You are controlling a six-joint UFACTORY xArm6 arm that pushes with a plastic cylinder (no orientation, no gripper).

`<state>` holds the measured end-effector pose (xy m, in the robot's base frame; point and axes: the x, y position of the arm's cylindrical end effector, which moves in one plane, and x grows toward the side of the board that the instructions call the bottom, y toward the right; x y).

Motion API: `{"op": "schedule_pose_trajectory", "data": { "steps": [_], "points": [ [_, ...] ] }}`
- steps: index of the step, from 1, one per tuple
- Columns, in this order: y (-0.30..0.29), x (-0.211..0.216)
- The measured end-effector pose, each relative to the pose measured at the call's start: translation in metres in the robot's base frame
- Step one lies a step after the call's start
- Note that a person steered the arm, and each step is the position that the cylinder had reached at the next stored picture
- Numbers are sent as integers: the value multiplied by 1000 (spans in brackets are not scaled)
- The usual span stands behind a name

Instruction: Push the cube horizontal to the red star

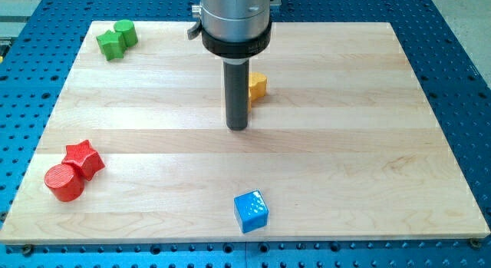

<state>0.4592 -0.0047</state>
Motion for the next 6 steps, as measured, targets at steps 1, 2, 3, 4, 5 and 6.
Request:
{"op": "schedule_pose_trajectory", "data": {
  "steps": [1,2,3,4,5,6],
  "points": [
    [65,75],
    [93,154],
    [72,159],
    [-19,158],
    [-65,105],
    [-81,70]
  ]
}}
